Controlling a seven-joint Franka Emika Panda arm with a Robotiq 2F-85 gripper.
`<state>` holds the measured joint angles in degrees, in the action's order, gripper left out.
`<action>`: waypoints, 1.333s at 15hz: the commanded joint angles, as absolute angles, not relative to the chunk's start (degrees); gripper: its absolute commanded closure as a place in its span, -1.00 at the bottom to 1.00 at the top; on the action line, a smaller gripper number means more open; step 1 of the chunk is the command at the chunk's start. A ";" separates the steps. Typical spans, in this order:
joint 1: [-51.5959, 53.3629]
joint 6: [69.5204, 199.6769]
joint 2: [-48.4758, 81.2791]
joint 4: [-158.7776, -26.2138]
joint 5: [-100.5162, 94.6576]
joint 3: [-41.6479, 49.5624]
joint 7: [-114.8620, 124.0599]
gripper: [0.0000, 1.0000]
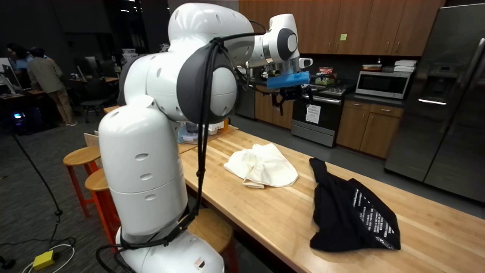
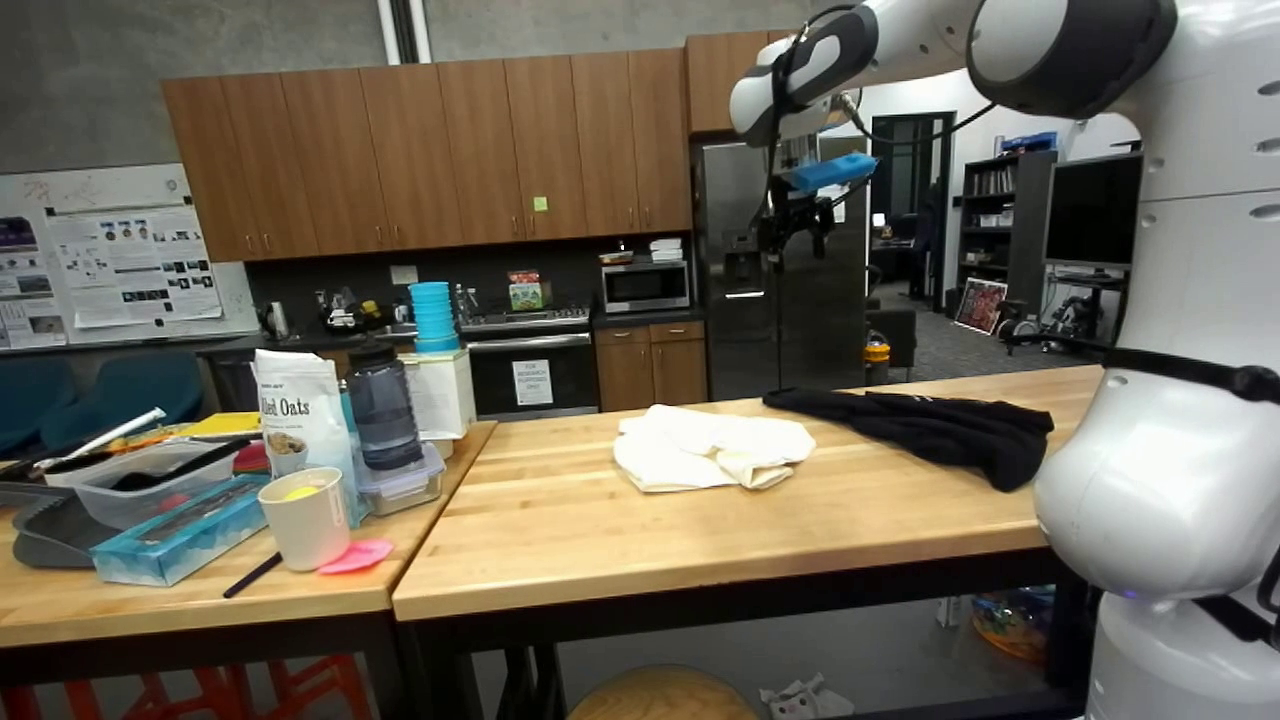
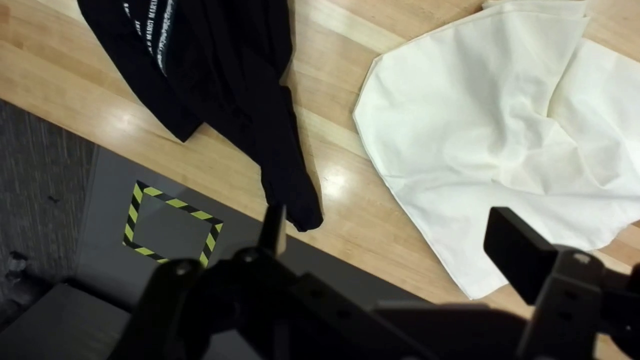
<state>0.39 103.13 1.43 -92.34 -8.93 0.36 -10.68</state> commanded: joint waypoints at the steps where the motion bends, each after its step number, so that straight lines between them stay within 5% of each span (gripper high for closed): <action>1: 0.24 102.84 1.57 -91.97 -8.93 0.19 -10.69 -1.00; 20: 1.47 100.03 8.38 -82.94 -9.15 -1.31 -10.62 -1.00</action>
<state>0.99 102.81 5.07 -88.80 -8.93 -0.84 -10.60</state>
